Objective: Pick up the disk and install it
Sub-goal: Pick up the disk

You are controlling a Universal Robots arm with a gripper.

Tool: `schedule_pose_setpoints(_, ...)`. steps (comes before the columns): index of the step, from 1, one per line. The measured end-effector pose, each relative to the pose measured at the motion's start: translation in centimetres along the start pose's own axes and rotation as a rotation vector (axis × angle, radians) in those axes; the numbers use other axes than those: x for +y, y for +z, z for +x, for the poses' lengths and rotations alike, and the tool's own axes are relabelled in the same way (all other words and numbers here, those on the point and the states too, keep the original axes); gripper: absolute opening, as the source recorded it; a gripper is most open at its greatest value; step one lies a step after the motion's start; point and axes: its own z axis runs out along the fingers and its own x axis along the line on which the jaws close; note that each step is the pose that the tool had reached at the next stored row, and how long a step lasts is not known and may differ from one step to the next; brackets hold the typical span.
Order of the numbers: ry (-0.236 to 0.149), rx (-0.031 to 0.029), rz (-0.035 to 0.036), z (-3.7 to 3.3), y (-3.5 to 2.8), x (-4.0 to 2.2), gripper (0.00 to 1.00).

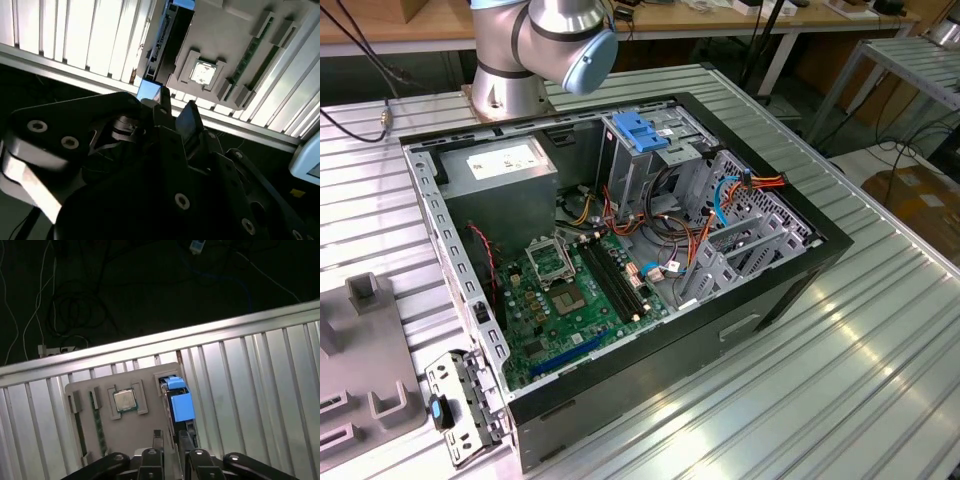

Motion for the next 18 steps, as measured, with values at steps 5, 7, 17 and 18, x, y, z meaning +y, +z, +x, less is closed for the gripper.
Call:
schedule_pose_setpoints(5, -0.075, -0.0036, -0.0005, 0.02, 0.73, 0.33, 0.53)
schedule_pose_setpoints(7, -0.08, -0.0059, -0.0005, -0.05, 1.17, 1.06, 0.6)
schedule_pose_setpoints(17, -0.141, -0.0088, -0.0009, -0.94, 3.18, 1.44, 0.6)
schedule_pose_setpoints(18, -0.152, -0.009, -0.0009, -0.94, 3.36, 1.46, 0.6)
